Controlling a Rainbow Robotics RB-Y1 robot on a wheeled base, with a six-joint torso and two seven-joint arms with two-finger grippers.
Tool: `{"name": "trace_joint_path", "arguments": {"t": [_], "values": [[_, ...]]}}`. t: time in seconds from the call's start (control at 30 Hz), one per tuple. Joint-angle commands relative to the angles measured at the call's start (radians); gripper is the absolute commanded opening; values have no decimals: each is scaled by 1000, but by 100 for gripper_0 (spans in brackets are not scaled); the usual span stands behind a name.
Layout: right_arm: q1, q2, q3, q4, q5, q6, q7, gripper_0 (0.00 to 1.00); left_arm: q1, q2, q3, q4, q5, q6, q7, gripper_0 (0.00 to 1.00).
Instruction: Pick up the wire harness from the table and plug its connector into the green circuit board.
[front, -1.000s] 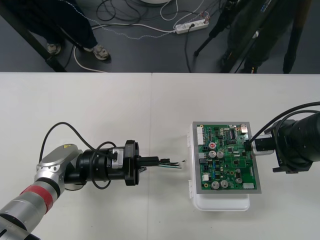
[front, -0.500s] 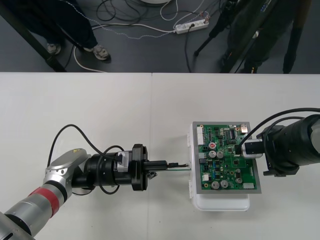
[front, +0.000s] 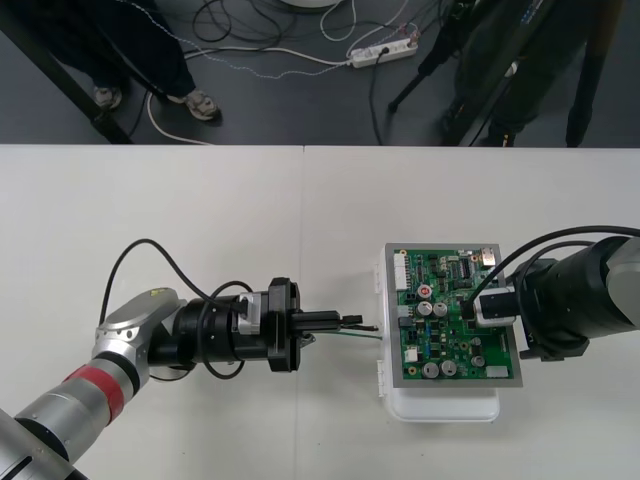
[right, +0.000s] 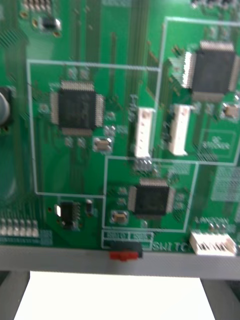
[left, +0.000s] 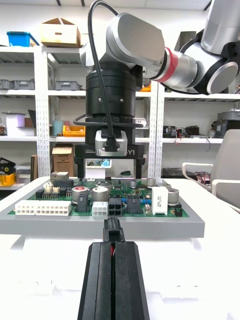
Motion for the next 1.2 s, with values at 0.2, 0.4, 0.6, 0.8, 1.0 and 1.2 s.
{"name": "trace_joint_path", "arguments": {"t": [0.2,0.4,0.6,0.8,1.0,1.2], "values": [[-50,9,35,-3,-19,-4,63,100,-61,-45,-26,-14,12,-7,24,0],[-57,9,34,-3,-12,-4,74,100,-68,-56,-34,-14,12,20,38,0],[-57,9,34,-3,-10,-4,75,100,-73,-54,-49,-14,12,37,49,0],[-57,9,34,-3,-9,-4,75,100,-73,-54,-73,-14,12,65,59,0],[-57,9,34,-3,-12,-4,75,100,-75,-54,-78,-14,12,90,69,0],[-56,9,34,-2,-15,-4,75,100,-81,-56,-84,-14,12,113,73,0]]}}
